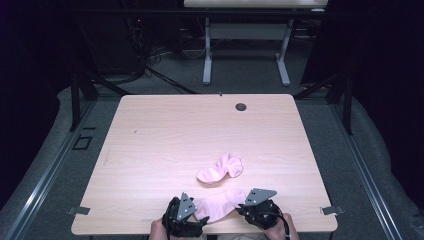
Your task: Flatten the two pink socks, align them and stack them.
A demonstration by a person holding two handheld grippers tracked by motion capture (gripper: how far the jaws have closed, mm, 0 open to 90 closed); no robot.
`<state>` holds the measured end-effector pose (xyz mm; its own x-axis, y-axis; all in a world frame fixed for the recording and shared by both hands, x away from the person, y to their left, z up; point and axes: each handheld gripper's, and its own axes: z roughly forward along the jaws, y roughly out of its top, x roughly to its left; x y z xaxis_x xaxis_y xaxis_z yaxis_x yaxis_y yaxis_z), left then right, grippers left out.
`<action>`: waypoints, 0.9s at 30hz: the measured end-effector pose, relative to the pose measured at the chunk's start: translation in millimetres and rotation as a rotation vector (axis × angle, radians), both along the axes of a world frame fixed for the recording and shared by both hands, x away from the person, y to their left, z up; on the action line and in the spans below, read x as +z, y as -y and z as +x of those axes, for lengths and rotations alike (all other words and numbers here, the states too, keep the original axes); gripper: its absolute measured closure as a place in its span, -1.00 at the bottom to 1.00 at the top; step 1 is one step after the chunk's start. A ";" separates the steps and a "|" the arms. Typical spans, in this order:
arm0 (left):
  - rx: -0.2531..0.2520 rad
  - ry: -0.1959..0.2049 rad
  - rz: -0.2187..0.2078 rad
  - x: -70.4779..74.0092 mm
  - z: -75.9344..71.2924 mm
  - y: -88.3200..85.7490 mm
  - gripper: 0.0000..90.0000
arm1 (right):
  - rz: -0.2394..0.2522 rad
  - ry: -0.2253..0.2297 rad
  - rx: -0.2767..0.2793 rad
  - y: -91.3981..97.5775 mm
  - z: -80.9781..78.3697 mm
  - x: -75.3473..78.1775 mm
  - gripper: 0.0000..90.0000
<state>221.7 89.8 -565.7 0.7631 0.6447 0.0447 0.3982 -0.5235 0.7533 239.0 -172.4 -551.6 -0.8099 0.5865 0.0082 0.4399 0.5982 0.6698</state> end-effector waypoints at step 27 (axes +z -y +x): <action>-0.052 0.020 0.070 7.5 4.0 27.7 0.93 | 0.170 -0.093 -0.175 18.5 9.7 24.1 0.86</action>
